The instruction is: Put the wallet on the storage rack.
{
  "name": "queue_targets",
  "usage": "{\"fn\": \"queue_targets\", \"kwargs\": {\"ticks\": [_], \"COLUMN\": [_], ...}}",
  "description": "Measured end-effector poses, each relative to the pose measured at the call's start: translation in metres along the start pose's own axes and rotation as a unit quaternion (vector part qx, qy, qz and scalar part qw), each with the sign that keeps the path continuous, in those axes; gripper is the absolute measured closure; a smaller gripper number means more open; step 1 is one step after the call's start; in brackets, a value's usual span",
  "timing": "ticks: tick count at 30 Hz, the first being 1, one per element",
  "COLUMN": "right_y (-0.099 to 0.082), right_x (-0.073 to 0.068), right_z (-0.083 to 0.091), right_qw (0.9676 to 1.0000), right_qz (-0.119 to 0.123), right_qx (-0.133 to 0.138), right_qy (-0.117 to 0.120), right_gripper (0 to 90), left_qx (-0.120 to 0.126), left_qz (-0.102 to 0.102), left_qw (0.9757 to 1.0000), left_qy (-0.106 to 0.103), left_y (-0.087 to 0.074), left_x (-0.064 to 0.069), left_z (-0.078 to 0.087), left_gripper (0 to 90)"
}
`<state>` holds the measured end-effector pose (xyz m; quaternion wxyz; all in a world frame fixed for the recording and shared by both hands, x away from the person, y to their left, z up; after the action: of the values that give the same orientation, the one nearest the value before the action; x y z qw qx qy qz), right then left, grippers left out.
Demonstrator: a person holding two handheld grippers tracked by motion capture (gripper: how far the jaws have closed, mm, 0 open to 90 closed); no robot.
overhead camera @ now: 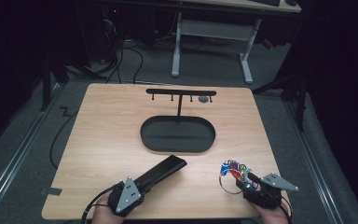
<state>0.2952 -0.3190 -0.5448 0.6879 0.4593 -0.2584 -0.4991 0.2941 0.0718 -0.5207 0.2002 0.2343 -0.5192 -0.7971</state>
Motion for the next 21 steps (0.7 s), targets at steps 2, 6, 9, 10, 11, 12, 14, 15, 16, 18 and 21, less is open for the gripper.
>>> {"fn": "queue_targets", "kwargs": {"ticks": [2, 6, 9, 10, 11, 12, 14, 15, 16, 18, 21], "right_y": [0.000, 0.000, 0.000, 0.000, 0.000, 0.000, 0.000, 0.000, 0.000, 0.000, 0.001], "right_x": [0.000, 0.000, 0.001, 0.001, 0.002, 0.002, 0.003, 0.003, 0.003, 0.003, 0.003], "right_z": [0.001, 0.001, 0.002, 0.002, 0.002, 0.002, 0.002, 0.002, 0.002, 0.002, 0.002], "right_qw": [1.0000, 1.0000, 1.0000, 1.0000, 1.0000, 1.0000, 1.0000, 1.0000, 1.0000, 1.0000, 1.0000], "right_qz": [-0.001, 0.001, 0.003, 0.003, 0.003, 0.002, 0.003, 0.003, 0.003, 0.003, 0.004], "right_qx": [0.000, 0.000, 0.001, 0.001, 0.002, 0.001, 0.001, 0.001, 0.001, 0.001, 0.002], "right_qy": [-0.001, 0.000, 0.000, 0.000, 0.000, 0.000, 0.000, 0.000, 0.001, 0.001, 0.001], "right_gripper": [40.0, 40.0, 40.0, 40.0, 40.0, 40.0, 40.0, 40.0, 40.0, 40.0, 40.0], "left_qx": [0.007, 0.016, 0.023, 0.025, 0.026, 0.027, 0.031, 0.033, 0.034, 0.037, 0.043], "left_qz": [0.008, 0.027, 0.040, 0.044, 0.046, 0.048, 0.053, 0.057, 0.059, 0.065, 0.080], "left_qw": [0.9999, 0.9995, 0.9989, 0.9987, 0.9986, 0.9984, 0.9981, 0.9978, 0.9976, 0.9971, 0.9957], "left_qy": [0.001, 0.004, 0.005, 0.008, 0.009, 0.009, 0.011, 0.012, 0.013, 0.015, 0.017], "left_y": [0.000, 0.001, 0.001, 0.001, 0.001, 0.001, 0.001, 0.002, 0.002, 0.001, 0.000], "left_x": [-0.003, -0.009, -0.014, -0.016, -0.017, -0.018, -0.020, -0.022, -0.022, -0.025, -0.031], "left_z": [0.002, 0.007, 0.010, 0.011, 0.012, 0.013, 0.015, 0.015, 0.016, 0.017, 0.019], "left_gripper": [80.9, 81.1, 81.2, 81.2, 81.2, 81.2, 81.4, 81.4, 81.4, 81.4, 81.5]}}
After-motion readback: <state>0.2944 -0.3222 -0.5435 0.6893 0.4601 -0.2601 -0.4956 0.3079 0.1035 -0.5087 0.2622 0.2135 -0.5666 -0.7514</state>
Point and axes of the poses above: each handheld gripper's, and its own axes: z roughly backward along the jaws, y roughly out of its top, x roughly to its right, the point moved 6 cm from there along -z, roughly forward along the jaws, and after that the axes turned 7 degrees about x, right-handed, at the moved point
